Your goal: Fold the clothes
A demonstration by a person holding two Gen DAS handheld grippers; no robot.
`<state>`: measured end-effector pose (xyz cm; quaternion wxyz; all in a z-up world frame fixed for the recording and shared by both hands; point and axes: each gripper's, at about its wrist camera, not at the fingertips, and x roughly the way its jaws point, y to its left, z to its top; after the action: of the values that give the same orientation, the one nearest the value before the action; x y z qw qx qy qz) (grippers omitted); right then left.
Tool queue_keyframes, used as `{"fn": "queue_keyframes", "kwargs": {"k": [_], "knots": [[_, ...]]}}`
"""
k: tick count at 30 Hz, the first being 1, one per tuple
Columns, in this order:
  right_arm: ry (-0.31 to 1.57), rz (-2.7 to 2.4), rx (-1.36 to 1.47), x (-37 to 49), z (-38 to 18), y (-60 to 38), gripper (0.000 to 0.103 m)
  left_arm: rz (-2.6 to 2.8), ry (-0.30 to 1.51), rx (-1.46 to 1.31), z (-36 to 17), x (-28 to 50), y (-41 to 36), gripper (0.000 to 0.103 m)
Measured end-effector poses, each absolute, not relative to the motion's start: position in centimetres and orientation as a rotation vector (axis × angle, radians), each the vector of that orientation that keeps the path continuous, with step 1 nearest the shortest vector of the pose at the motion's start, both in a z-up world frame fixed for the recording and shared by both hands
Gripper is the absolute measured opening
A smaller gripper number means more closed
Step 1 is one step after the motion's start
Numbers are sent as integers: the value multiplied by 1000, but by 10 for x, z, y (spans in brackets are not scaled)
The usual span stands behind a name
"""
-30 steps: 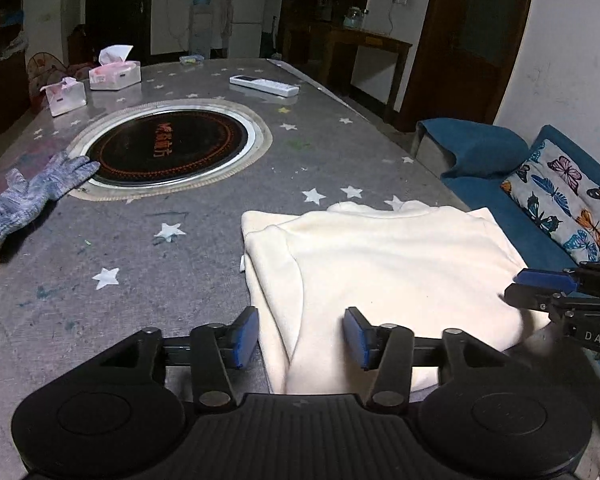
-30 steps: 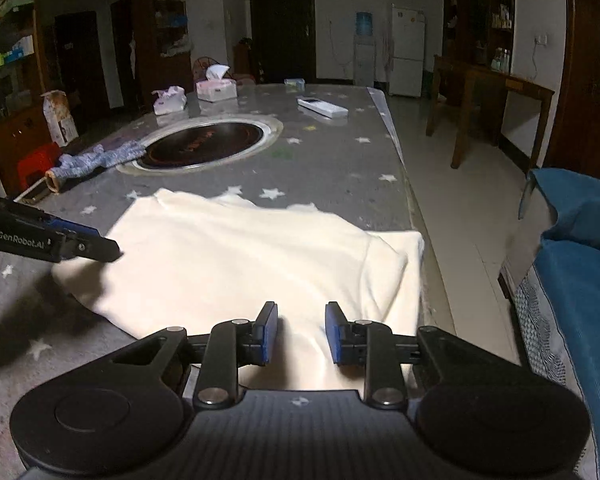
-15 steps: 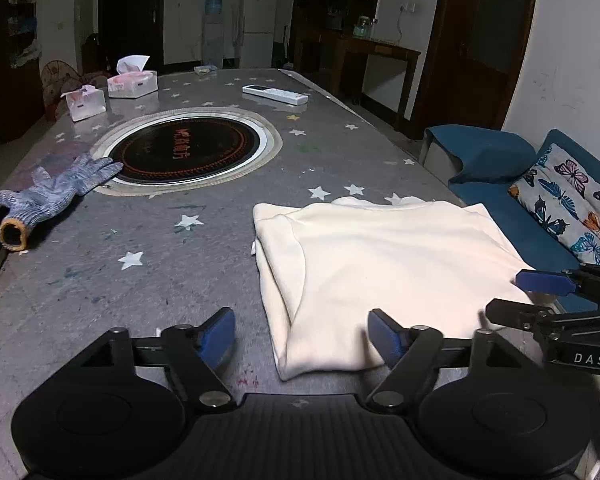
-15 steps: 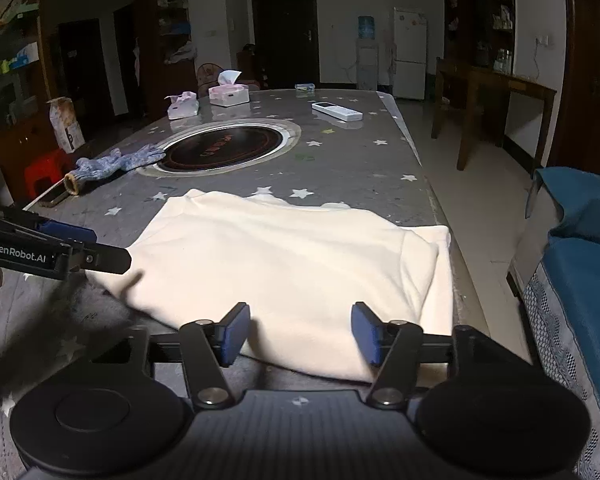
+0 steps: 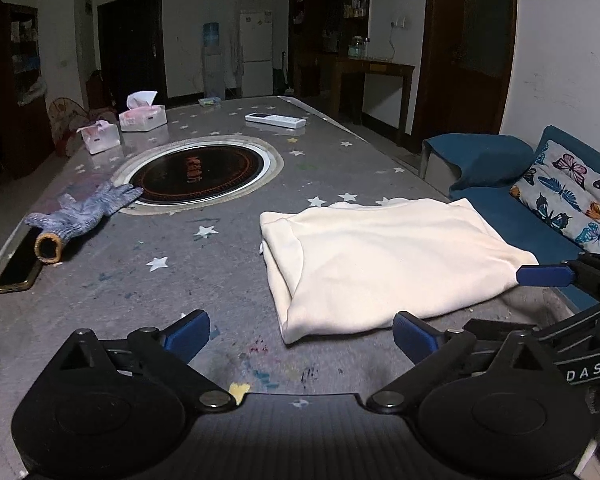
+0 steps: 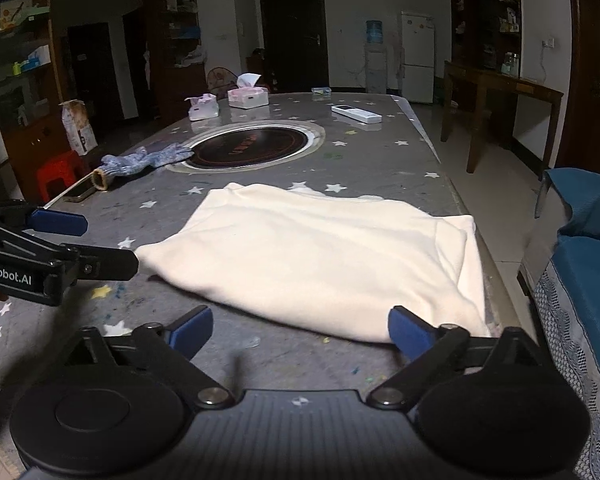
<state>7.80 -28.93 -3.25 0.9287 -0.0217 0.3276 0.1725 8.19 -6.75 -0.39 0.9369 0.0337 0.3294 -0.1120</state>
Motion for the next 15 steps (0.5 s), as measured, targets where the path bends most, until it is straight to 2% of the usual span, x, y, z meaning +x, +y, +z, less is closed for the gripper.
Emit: {"fn": "queue_keyframes", "kwargs": {"k": [15], "knots": [[653,299,-34,50,-24,-281,103,-196,666,28,-3,55,-57,103]]}}
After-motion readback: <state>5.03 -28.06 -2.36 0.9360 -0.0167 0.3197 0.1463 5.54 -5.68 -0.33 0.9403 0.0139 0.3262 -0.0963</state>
